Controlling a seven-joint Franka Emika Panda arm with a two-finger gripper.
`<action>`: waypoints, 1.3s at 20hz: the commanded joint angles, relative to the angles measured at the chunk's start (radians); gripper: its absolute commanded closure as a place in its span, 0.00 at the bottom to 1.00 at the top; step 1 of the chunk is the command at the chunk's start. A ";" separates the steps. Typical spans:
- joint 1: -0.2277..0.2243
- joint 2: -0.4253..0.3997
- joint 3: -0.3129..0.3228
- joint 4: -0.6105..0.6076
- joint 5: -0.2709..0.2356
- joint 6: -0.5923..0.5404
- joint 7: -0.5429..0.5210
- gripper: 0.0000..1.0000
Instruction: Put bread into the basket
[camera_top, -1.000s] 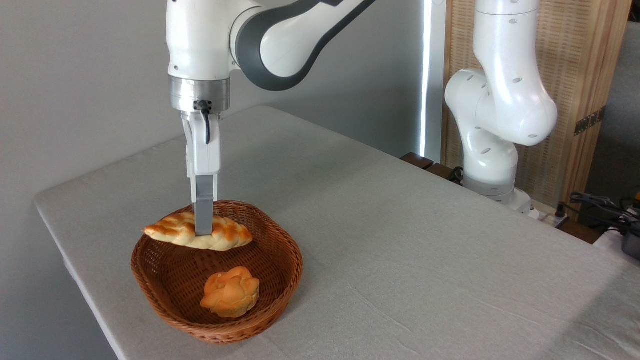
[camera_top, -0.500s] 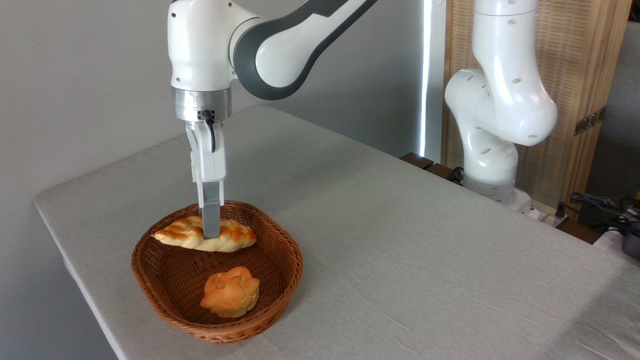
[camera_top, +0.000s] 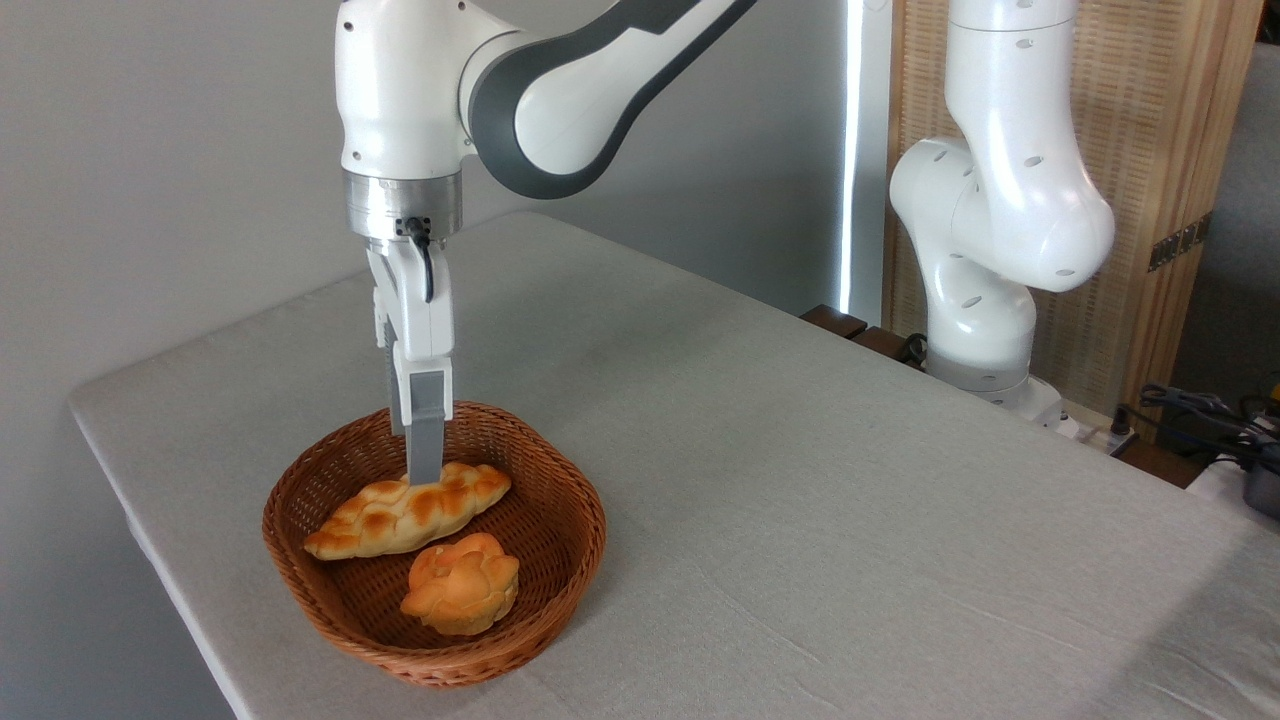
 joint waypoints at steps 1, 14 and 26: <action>0.045 -0.052 0.003 0.020 -0.105 -0.020 -0.029 0.00; 0.104 -0.028 0.069 0.427 -0.136 -0.719 -0.026 0.00; 0.144 -0.031 0.069 0.445 -0.073 -0.703 0.015 0.00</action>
